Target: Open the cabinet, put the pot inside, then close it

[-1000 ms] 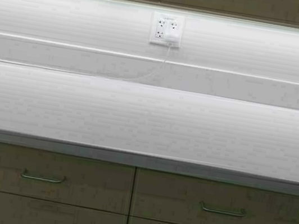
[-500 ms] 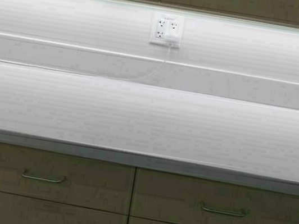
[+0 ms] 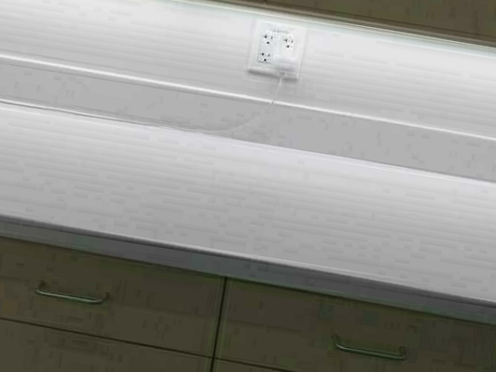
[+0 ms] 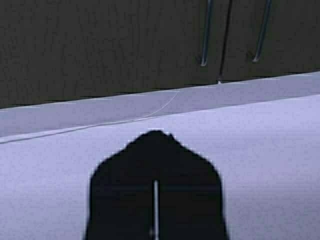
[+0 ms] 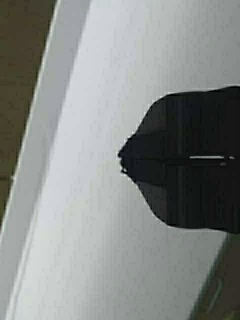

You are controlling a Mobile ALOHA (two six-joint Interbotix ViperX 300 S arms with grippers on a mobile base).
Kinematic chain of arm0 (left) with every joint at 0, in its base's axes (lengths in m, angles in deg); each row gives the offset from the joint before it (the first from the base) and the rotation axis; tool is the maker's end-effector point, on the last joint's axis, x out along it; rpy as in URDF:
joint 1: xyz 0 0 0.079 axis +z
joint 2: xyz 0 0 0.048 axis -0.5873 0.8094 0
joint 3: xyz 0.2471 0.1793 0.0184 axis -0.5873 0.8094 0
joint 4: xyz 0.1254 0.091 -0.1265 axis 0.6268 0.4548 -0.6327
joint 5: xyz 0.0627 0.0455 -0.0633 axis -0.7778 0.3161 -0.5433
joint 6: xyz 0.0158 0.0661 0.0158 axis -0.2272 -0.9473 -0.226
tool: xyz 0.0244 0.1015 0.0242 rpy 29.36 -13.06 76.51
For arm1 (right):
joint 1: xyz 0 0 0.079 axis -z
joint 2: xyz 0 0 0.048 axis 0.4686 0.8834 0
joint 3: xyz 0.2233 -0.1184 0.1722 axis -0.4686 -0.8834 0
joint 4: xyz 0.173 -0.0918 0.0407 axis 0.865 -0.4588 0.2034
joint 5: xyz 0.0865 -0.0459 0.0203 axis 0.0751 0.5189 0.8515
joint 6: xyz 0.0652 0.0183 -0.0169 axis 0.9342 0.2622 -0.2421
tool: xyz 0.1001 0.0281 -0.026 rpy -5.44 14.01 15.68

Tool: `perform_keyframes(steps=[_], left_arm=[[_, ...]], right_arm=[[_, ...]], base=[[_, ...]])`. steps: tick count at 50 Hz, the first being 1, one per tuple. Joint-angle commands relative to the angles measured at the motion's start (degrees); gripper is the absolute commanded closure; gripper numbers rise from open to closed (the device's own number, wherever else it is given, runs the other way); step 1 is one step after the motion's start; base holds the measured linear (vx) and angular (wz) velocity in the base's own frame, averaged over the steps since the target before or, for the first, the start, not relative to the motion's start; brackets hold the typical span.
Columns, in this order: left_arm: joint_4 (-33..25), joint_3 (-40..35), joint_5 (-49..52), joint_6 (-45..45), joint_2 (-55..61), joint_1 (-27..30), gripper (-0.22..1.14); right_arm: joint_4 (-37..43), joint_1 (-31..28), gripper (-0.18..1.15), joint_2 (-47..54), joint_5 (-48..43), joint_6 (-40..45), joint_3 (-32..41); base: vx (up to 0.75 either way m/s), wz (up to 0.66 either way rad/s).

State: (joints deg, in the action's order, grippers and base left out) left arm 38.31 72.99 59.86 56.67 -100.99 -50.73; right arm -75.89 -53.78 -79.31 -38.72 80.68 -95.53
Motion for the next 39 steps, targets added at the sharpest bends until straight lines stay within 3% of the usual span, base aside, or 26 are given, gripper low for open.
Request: perform_keyframes(steps=[1, 39], left_arm=[[0.0, -0.9, -0.3, -0.2, -0.3, -0.1, 0.88], [-0.1, -0.8, -0.3, -0.1, 0.1, -0.1, 0.88]], right_arm=[[-0.2, 0.0, 0.9, -0.3, -0.3, -0.3, 1.1], [-0.2, 0.0, 0.9, -0.4, -0.3, -0.4, 1.1]], base=[[0.0, 0.0], [0.0, 0.0]])
